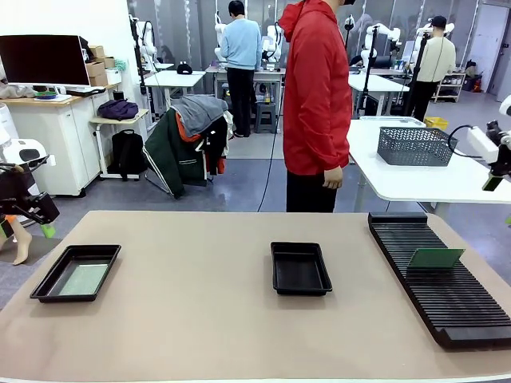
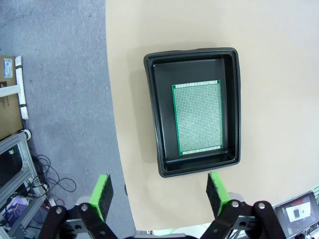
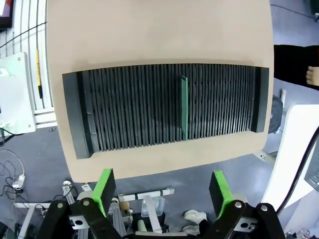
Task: Inspect and transfer BCBs to ESD trays.
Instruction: Pick up the Blank PCB from the PCB Rack and place it in the right ESD tray.
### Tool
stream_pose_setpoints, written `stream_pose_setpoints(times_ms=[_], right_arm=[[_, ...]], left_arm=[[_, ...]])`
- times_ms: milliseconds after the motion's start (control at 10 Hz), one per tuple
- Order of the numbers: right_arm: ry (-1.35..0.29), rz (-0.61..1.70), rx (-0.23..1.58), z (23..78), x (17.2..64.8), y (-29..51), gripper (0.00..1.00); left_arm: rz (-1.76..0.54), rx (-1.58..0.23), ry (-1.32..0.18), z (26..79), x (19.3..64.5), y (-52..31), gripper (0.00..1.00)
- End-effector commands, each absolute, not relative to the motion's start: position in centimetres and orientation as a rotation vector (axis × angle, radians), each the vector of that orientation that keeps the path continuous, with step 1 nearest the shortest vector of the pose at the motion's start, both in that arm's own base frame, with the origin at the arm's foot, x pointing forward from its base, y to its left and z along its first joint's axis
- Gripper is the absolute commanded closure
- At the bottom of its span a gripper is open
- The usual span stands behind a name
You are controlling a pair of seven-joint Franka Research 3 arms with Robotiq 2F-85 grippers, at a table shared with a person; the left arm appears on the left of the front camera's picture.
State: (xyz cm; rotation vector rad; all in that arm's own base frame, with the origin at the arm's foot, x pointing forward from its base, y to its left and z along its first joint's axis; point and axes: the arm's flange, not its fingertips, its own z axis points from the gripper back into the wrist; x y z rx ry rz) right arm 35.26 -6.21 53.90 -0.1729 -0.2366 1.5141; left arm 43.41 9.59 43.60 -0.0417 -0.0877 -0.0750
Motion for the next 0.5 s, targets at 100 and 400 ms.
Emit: stream_pose_setpoints(times_ms=[100, 400], right_arm=[[-0.259, 1.573, -0.2, 50.3, 36.9, -6.6, 0.0], [-0.261, 1.575, -0.204, 47.4, 38.6, -6.7, 0.0]], left_arm=[[-0.082, -0.041, -0.088, 43.5, 43.2, 9.7, 0.0], [-0.082, -0.041, -0.088, 43.5, 43.2, 9.7, 0.0]])
